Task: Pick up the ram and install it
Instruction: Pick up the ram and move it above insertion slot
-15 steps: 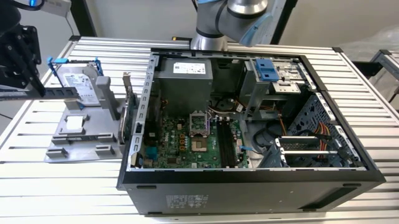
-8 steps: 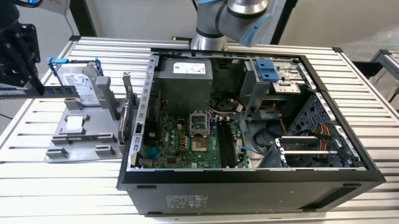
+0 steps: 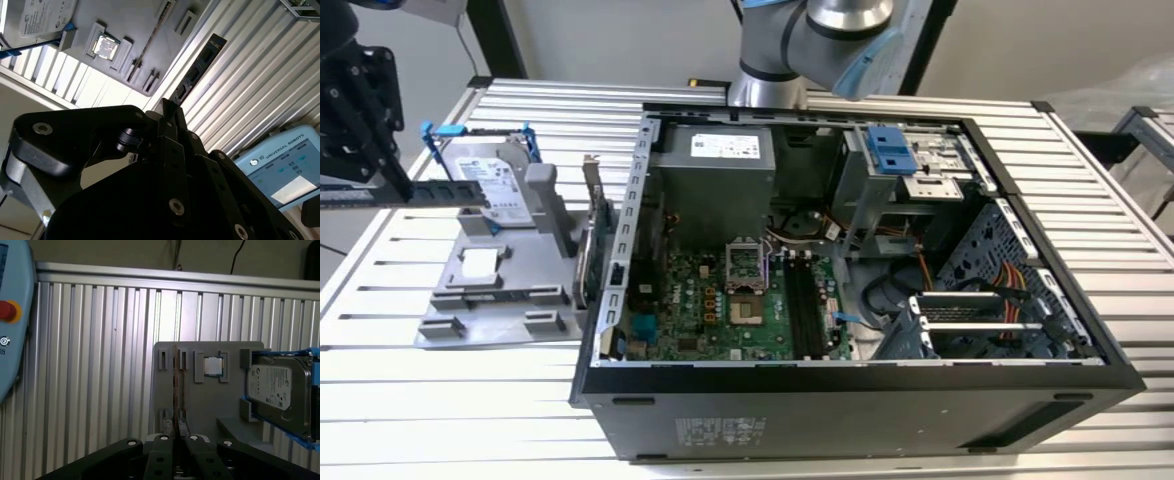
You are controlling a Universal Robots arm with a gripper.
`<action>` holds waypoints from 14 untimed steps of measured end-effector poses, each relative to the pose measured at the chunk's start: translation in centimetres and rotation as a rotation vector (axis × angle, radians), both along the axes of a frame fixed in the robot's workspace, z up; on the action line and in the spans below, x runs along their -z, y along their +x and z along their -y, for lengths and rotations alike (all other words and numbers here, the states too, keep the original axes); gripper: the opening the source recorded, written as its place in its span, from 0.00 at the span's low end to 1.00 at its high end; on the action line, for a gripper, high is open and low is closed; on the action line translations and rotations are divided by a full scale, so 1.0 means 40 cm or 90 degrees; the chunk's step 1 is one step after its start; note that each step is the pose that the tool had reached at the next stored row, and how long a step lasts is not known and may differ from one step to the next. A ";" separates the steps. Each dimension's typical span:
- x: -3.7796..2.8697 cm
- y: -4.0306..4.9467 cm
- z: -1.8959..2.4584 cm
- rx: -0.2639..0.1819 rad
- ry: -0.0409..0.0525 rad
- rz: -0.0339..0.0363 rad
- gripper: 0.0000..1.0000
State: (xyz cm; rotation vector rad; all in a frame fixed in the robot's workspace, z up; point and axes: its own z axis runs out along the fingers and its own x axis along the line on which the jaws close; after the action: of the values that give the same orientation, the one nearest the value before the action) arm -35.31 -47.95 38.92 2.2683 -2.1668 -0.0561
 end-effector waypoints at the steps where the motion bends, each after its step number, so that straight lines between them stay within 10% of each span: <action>1: 0.000 0.000 0.000 0.000 0.0000 0.0000 0.00; 14: -0.009 -0.001 0.000 0.000 -0.0001 -0.0001 0.00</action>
State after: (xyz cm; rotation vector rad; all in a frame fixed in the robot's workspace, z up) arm -35.36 -47.95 39.29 2.2682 -2.1666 -0.0560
